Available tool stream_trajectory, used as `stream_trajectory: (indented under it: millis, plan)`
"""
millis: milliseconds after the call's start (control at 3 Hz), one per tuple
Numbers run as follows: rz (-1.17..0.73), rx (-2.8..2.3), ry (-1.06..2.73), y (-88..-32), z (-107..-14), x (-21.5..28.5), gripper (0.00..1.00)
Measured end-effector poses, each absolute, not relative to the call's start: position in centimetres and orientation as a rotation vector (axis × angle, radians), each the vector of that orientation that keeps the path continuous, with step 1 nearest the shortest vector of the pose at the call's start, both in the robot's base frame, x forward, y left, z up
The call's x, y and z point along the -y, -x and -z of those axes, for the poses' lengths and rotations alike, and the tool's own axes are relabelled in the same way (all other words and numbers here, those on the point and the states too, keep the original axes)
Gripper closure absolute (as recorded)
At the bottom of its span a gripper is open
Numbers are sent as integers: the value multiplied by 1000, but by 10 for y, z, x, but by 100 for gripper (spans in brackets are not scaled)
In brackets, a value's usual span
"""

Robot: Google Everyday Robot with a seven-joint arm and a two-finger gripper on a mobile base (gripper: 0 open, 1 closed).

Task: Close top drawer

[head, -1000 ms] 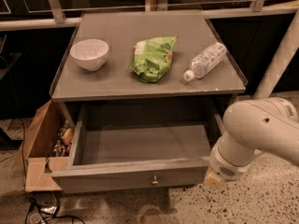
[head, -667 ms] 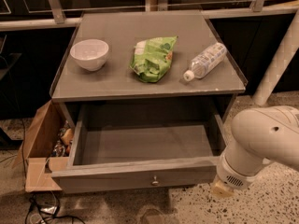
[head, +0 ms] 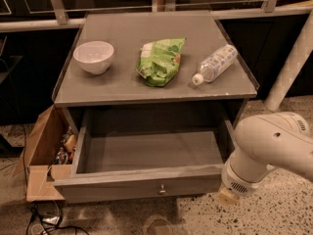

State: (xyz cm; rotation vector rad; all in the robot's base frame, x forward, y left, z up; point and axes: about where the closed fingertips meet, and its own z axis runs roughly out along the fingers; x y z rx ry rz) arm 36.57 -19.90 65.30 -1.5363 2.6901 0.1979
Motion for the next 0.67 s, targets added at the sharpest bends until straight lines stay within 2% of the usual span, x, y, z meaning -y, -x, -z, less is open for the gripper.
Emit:
stream_trajectory:
  millis: [667]
  plan:
    - [-117, -2650, 1536, -411, -647, 188, 100]
